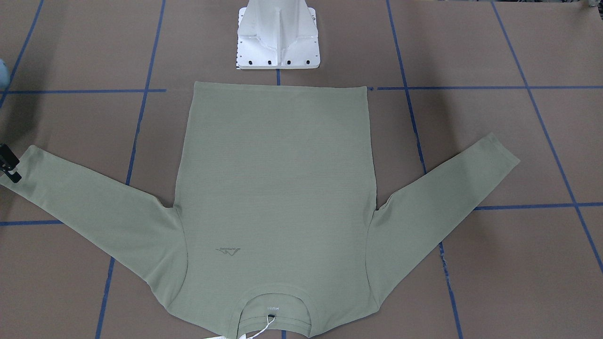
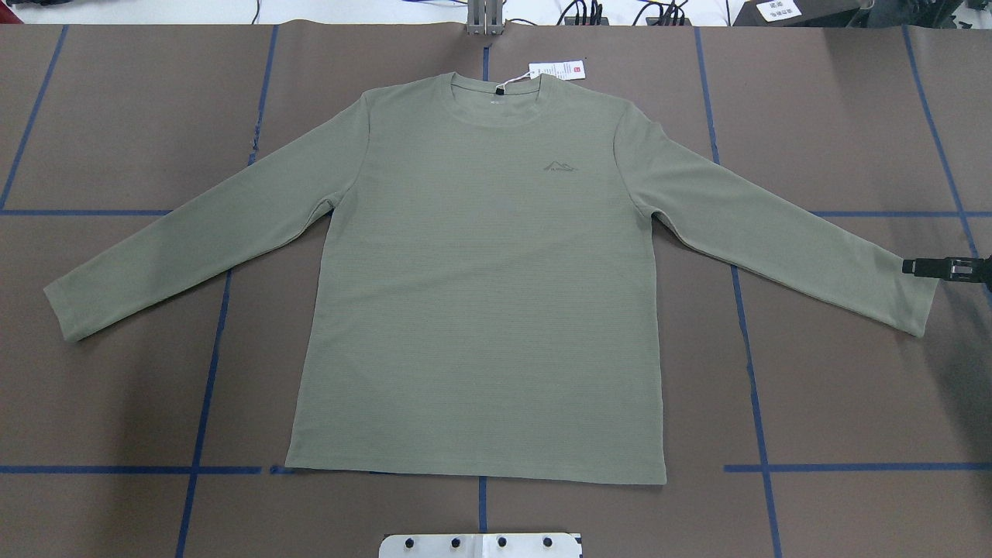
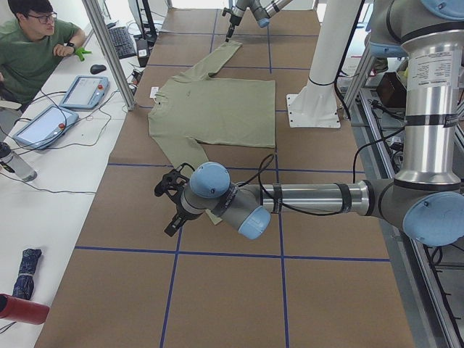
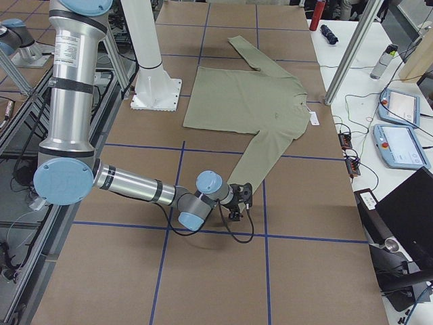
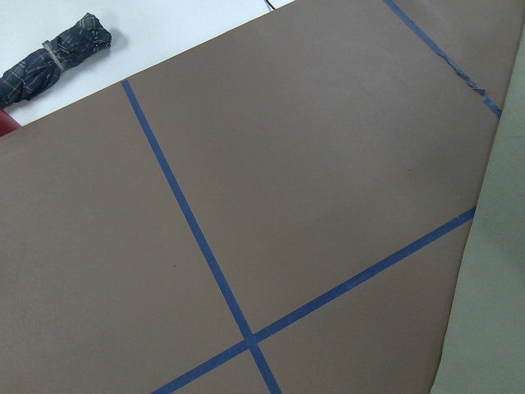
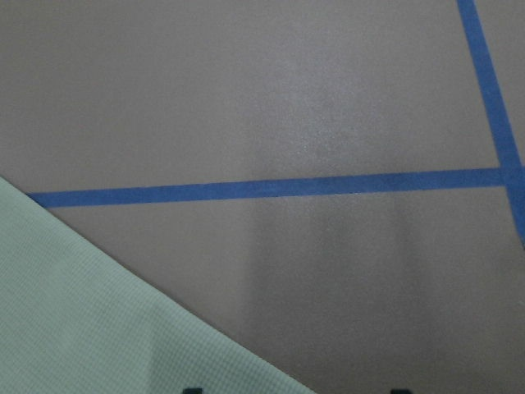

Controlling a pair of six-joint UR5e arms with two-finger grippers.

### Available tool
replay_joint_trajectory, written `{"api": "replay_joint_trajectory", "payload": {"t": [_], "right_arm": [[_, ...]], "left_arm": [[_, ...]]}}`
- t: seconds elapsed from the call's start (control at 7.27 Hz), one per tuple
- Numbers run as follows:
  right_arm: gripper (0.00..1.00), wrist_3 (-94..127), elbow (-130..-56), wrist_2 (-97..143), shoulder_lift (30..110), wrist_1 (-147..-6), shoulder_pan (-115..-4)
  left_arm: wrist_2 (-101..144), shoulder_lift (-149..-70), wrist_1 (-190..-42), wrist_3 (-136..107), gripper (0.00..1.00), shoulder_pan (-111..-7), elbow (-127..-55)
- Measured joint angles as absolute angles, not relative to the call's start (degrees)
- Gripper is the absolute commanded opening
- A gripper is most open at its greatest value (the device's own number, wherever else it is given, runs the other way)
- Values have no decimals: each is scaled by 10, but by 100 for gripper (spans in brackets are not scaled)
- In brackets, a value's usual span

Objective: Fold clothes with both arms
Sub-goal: 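Pinch the sleeve cuff between the right gripper fingers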

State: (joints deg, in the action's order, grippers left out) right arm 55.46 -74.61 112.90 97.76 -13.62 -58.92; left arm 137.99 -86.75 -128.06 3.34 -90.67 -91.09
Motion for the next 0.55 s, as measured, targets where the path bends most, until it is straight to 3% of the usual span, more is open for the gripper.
{"api": "replay_joint_trajectory", "payload": {"t": [0.14,0.28,0.41,0.55], "right_arm": [[56,555,-746,1129,977,-136,-589],[48,555,-746,1128,977,-136,-589],[47,555,-746,1128,977,-136,-589],[34,555,-745,1128,977,-136,-589]], "left_arm": [[1380,-867,-1281,33,100,-907,-910],[1380,-867,-1281,34,100,-907,-910],[1380,-867,-1281,34,100,-907,-910],[1380,-867,-1281,34,100,-907,-909]]}}
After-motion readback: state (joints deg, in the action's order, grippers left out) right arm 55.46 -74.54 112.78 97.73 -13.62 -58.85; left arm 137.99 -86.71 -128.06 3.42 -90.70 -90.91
